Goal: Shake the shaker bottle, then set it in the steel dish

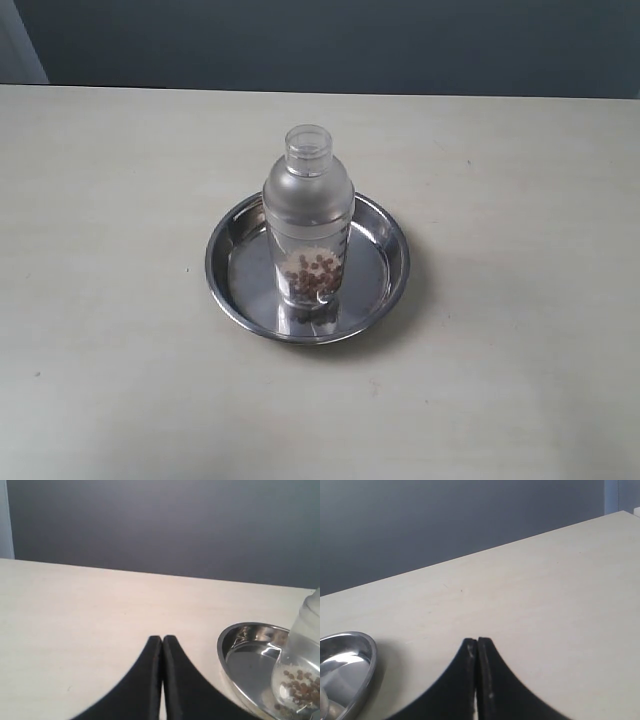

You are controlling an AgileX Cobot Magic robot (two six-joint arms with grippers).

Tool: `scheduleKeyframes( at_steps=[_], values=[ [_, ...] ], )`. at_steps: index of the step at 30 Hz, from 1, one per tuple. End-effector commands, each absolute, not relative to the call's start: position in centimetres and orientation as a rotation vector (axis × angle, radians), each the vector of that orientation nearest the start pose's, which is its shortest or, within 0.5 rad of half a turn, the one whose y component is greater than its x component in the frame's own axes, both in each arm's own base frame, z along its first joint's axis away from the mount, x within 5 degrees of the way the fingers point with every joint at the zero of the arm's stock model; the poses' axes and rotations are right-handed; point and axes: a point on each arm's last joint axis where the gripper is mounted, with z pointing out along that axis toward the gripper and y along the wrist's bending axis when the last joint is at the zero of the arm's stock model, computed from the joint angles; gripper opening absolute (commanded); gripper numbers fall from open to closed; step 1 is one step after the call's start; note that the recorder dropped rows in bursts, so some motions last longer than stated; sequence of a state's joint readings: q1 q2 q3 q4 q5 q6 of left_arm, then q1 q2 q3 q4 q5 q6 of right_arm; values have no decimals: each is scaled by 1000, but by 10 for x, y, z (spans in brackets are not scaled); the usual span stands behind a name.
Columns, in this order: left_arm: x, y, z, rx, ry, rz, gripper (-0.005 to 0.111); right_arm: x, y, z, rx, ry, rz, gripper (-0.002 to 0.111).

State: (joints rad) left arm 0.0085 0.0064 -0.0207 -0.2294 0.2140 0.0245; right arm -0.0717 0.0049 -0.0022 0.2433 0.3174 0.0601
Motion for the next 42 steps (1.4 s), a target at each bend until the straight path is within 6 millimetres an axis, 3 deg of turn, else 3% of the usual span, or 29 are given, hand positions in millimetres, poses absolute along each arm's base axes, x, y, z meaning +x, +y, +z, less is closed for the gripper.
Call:
scheduleKeyframes(
  at_steps=[1, 19, 42],
  values=[
    [56, -4, 195, -141, 1680, -179, 0, 55, 3, 186, 263, 1768, 217, -1],
    [56, -1, 193, -42, 1707, -53, 0, 55, 3, 186, 263, 1768, 217, -1],
    [56, -1, 193, -25, 1709, -30, 0, 55, 3, 186, 263, 1768, 217, -1]
  ],
)
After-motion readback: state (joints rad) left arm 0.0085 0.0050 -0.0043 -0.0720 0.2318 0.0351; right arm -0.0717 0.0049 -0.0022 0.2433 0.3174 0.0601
